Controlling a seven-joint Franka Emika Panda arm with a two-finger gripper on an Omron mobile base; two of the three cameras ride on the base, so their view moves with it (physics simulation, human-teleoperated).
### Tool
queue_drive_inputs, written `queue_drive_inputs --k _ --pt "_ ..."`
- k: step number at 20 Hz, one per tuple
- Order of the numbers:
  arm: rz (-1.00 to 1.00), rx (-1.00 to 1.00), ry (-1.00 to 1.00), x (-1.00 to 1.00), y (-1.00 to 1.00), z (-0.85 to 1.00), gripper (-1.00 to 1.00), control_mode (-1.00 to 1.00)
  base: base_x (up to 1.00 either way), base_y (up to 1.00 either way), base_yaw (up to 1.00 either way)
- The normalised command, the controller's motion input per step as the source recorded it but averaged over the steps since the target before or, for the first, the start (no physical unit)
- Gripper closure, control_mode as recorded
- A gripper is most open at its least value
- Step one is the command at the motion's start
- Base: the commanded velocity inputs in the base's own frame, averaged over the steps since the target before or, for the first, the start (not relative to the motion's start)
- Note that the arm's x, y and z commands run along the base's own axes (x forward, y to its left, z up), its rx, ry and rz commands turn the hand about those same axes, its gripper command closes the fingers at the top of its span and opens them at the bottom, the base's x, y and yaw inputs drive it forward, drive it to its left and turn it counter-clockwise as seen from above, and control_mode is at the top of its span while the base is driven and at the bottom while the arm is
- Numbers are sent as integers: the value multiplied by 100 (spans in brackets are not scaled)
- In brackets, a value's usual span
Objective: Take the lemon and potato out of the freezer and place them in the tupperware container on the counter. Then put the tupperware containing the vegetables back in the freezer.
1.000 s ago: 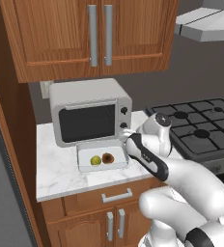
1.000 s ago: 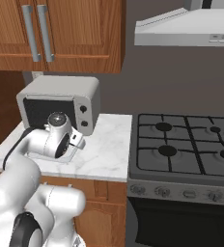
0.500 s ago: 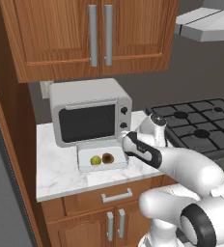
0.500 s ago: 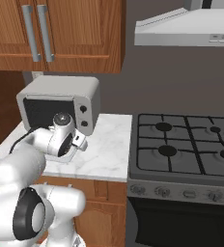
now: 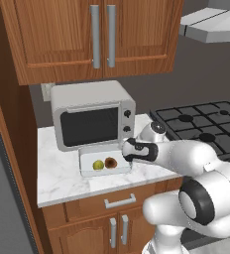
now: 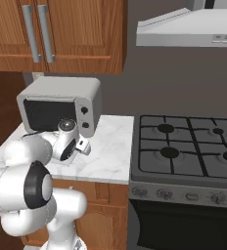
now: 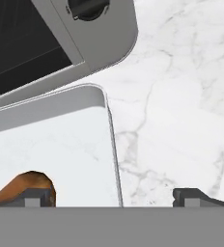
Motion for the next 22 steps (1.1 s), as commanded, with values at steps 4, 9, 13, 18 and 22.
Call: queue_drive_inputs --k 4,9,13,18,22 --pt "0 0 2 34 14 -21 -100 -100 0 0 0" --pt "0 -1 2 29 17 -17 -100 -100 0 0 0" --pt "0 -2 1 21 15 -16 -100 -100 0 0 0" --pt "0 -3 2 11 7 -21 -100 -100 0 0 0" --pt "0 -2 2 3 5 -25 -100 -100 0 0 0"
